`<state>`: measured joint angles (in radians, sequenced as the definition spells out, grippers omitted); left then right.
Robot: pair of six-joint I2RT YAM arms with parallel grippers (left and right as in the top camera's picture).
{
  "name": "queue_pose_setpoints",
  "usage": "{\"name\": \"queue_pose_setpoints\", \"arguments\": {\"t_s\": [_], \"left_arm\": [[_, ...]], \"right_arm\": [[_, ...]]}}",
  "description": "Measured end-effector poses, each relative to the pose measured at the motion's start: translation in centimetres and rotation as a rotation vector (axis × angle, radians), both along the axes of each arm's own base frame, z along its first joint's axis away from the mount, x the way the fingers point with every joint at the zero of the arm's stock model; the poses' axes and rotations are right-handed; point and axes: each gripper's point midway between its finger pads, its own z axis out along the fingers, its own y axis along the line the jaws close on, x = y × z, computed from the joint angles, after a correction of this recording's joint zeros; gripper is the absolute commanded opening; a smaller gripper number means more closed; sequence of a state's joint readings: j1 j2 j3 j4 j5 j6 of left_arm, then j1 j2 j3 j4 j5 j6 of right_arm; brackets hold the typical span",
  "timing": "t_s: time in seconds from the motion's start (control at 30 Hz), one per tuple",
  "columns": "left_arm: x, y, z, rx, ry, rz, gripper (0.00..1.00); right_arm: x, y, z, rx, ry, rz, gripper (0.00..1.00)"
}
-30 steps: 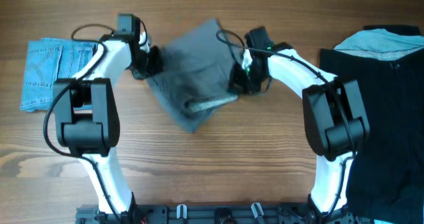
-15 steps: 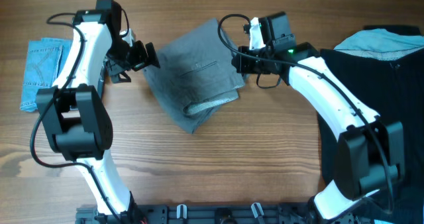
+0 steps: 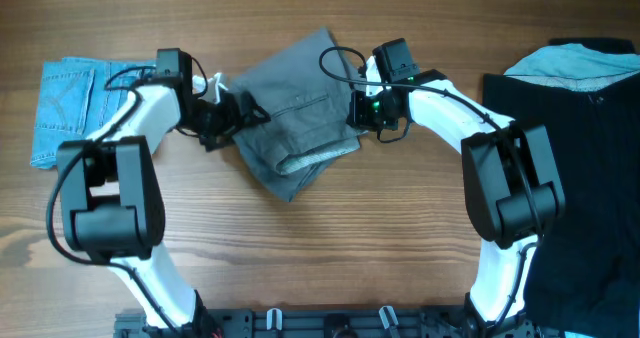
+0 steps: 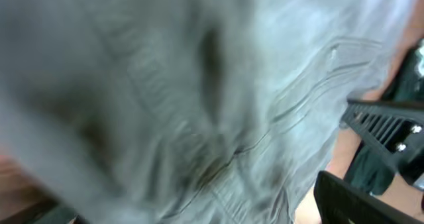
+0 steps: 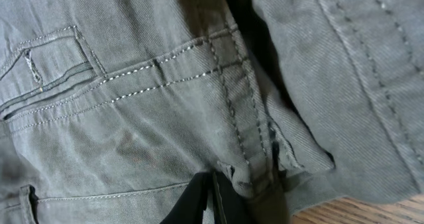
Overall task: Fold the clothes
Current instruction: 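Carry the bundle left with the left gripper onto the denim shorts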
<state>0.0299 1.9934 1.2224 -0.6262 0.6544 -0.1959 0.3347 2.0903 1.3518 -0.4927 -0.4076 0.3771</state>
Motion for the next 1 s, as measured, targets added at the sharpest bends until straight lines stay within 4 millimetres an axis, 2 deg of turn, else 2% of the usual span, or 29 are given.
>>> {"name": "queue_pose_setpoints", "arguments": {"t_s": [0.1, 0.17, 0.2, 0.23, 0.27, 0.3, 0.37, 0.43, 0.5, 0.57, 0.63, 0.67, 0.7, 0.77, 0.8, 0.83, 0.87, 0.93, 1.0], "left_arm": [[1.0, -2.1, -0.3, -0.053, -0.141, -0.009, 0.82], [1.3, -3.5, -0.5, -0.081, -0.194, 0.000, 0.58], [1.5, -3.9, -0.7, -0.078, -0.212, 0.011, 0.52], [1.5, -4.2, -1.0, -0.072, -0.219, 0.014, 0.38], [1.3, -4.8, -1.3, -0.060, -0.216, 0.012, 0.19], [1.1, -5.1, -1.6, -0.041, -0.210, 0.012, 0.09], [0.7, -5.1, -2.3, -0.023, -0.181, 0.019, 0.04], [0.2, -5.0, -2.6, -0.021, -0.150, 0.023, 0.04], [-0.7, -4.8, -2.6, -0.015, -0.102, 0.020, 0.04], [-2.6, -4.0, -2.5, -0.002, -0.011, 0.012, 0.04], [-4.6, -2.9, -2.2, 0.030, 0.101, 0.014, 0.04], [-5.8, -1.8, -2.0, 0.058, 0.165, 0.022, 0.04], [-6.9, -0.3, -1.5, 0.095, 0.228, 0.035, 0.04], [-6.8, 1.4, 0.4, 0.132, 0.239, 0.053, 0.04], [-5.7, 2.2, 2.0, 0.146, 0.197, 0.066, 0.04], [-3.5, 3.1, 5.1, 0.161, 0.089, 0.086, 0.04], [-2.0, 3.7, 7.4, 0.167, 0.006, 0.102, 0.04], [1.5, 5.3, 13.2, 0.182, -0.199, 0.151, 0.04], [4.1, 7.0, 17.9, 0.193, -0.355, 0.204, 0.04]], "right_arm": [[-0.1, 0.0, 0.0, 0.004, 0.007, -0.003, 0.09], [-0.1, 0.1, 0.0, 0.018, 0.015, -0.003, 0.08], [-0.2, 0.1, 0.0, 0.021, 0.016, -0.003, 0.08], [-0.2, 0.2, 0.0, 0.024, 0.020, -0.001, 0.08], [-0.3, 0.2, 0.0, 0.025, 0.022, -0.001, 0.07], [-0.3, 0.2, 0.0, 0.026, 0.023, -0.001, 0.07], [-0.6, 0.2, 0.0, 0.026, 0.036, 0.000, 0.07], [-1.1, 0.1, -0.1, 0.025, 0.059, 0.002, 0.07], [-2.5, -0.1, 0.0, 0.023, 0.119, 0.015, 0.07], [-4.5, -0.8, 0.4, 0.010, 0.182, 0.039, 0.08], [-5.1, -1.4, 1.5, 0.010, 0.175, 0.058, 0.08], [-4.8, -1.6, 2.5, 0.016, 0.145, 0.061, 0.08], [-4.0, -1.9, 4.6, 0.032, 0.079, 0.063, 0.09], [-2.9, -2.1, 7.5, 0.055, -0.018, 0.061, 0.09], [-2.5, -2.0, 9.0, 0.065, -0.069, 0.066, 0.09], [-2.4, -2.0, 10.0, 0.072, -0.097, 0.067, 0.09], [-2.4, -2.0, 10.4, 0.075, -0.106, 0.066, 0.09], [-2.5, -2.0, 10.4, 0.074, -0.103, 0.067, 0.09], [-2.6, -2.0, 10.4, 0.073, -0.097, 0.067, 0.09]]}}
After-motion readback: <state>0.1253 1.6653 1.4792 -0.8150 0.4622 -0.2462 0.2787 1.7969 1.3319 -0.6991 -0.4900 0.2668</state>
